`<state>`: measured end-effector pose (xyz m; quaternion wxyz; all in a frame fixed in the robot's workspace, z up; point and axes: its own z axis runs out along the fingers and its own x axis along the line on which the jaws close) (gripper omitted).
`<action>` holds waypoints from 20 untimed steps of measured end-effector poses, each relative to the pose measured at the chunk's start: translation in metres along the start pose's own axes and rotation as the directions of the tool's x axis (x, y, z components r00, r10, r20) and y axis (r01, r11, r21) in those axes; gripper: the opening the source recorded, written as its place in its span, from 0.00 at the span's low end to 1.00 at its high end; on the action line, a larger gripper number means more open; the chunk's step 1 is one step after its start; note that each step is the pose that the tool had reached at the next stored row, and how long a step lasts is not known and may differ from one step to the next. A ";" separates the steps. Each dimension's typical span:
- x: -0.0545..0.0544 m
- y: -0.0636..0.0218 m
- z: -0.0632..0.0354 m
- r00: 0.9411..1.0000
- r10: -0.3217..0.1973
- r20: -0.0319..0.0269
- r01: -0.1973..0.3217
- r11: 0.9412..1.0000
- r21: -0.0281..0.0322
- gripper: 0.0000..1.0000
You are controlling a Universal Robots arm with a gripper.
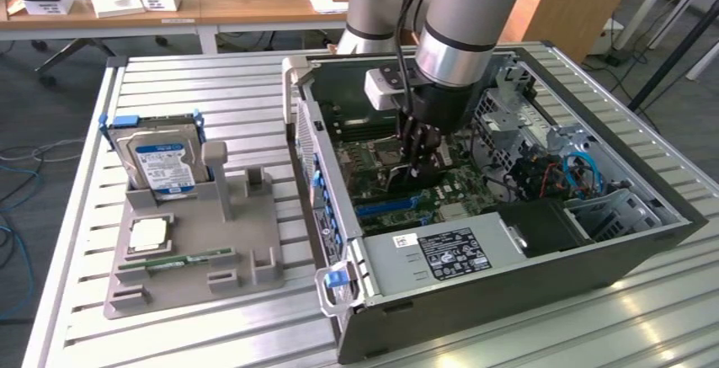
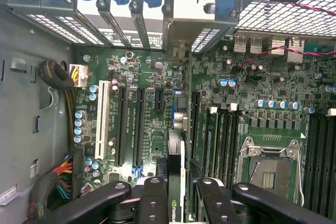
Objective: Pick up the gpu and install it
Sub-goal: 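Insert the gpu into the slot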
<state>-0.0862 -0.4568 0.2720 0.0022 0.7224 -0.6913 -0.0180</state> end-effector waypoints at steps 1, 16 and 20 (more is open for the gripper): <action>0.000 0.0000 0.0000 1.000 0.000 0.000 0.000 1.000 0.000 0.26; 0.000 0.0029 0.0001 1.000 0.000 0.000 0.000 1.000 0.000 0.26; 0.000 0.0040 0.0002 1.000 0.000 0.000 0.000 1.000 0.000 0.26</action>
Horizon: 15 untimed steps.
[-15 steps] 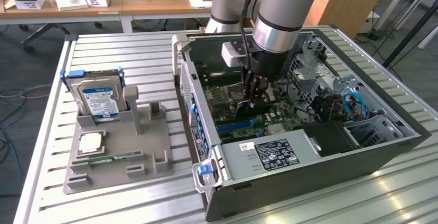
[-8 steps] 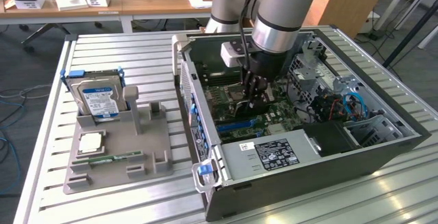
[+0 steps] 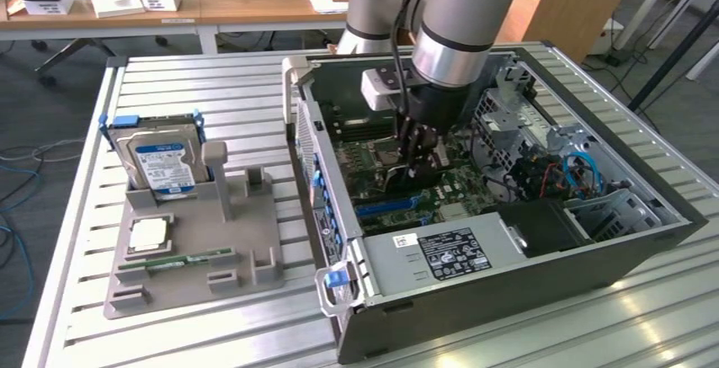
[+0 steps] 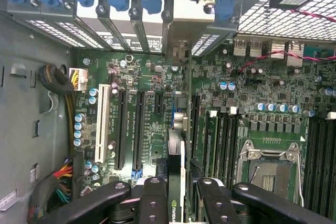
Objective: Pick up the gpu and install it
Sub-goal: 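Insert the gpu into the slot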
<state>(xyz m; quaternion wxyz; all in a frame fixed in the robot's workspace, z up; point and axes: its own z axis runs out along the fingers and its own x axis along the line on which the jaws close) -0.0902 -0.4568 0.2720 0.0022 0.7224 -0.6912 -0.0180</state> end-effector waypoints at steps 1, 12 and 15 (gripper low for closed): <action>0.000 0.0006 0.0000 1.000 0.000 0.000 0.000 1.000 0.000 0.26; 0.000 0.0033 0.0006 1.000 0.000 0.000 0.000 1.000 0.000 0.26; 0.000 0.0034 0.0009 1.000 -0.001 0.000 0.001 1.000 0.000 0.26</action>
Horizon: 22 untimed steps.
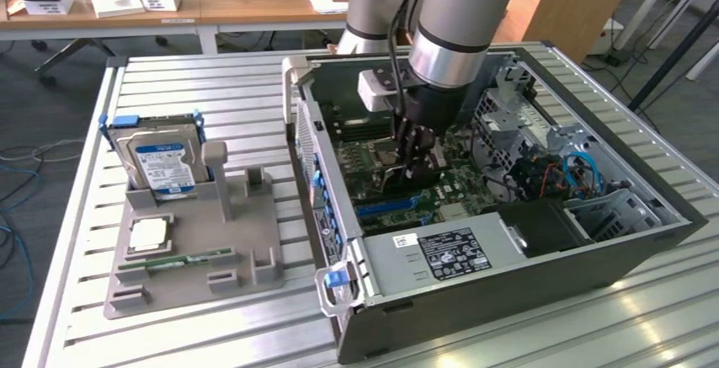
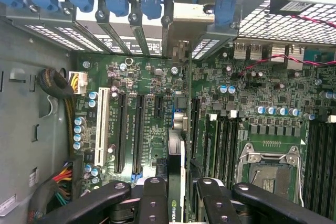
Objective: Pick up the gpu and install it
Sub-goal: 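Insert the gpu into the slot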
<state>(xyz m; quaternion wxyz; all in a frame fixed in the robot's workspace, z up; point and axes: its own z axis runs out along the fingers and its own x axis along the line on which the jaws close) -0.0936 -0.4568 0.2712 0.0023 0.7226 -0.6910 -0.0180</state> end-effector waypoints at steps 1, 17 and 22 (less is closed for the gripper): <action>0.000 0.0000 0.0000 1.000 0.000 0.000 0.000 1.000 0.000 0.26; 0.000 0.0014 0.0043 1.000 -0.003 -0.001 0.003 1.000 0.008 0.26; 0.000 0.0018 0.0044 1.000 -0.004 0.000 0.004 1.000 0.009 0.26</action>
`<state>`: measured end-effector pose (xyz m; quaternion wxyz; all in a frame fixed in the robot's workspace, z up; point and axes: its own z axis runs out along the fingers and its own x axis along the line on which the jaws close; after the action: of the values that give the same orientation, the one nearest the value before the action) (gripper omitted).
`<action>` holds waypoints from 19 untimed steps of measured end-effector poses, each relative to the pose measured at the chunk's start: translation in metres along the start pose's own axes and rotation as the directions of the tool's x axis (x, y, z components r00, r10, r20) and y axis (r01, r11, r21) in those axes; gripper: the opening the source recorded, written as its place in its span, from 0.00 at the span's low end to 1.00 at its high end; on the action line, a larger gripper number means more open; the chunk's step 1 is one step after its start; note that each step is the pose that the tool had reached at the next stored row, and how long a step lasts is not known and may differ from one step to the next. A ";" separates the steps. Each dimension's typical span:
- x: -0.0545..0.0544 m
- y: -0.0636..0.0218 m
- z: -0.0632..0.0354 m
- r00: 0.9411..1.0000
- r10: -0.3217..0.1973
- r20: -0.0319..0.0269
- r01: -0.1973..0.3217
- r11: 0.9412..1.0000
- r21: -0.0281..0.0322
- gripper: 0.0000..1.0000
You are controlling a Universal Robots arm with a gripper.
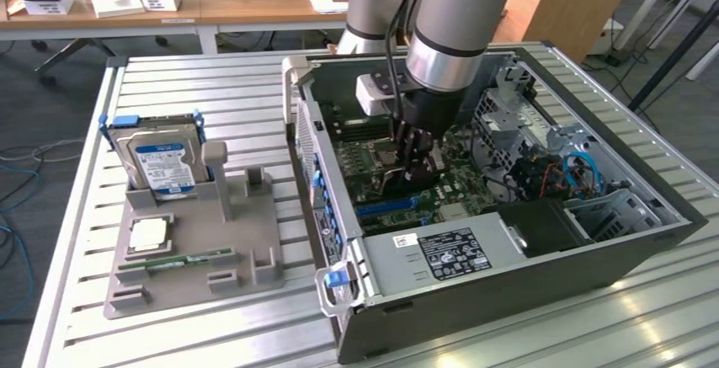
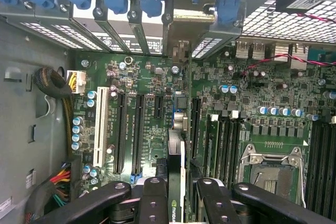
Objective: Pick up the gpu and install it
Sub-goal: 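Insert the gpu into the slot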
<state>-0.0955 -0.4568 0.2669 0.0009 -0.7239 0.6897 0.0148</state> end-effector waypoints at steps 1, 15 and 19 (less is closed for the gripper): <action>0.000 0.0000 0.0000 1.000 0.000 0.000 0.000 1.000 0.000 0.26; 0.000 0.0027 0.0004 1.000 -0.003 0.000 0.003 1.000 0.004 0.26; 0.000 0.0028 0.0004 1.000 -0.003 0.000 0.003 1.000 0.004 0.26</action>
<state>-0.0983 -0.4565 0.2666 0.0023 -0.7249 0.6887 0.0132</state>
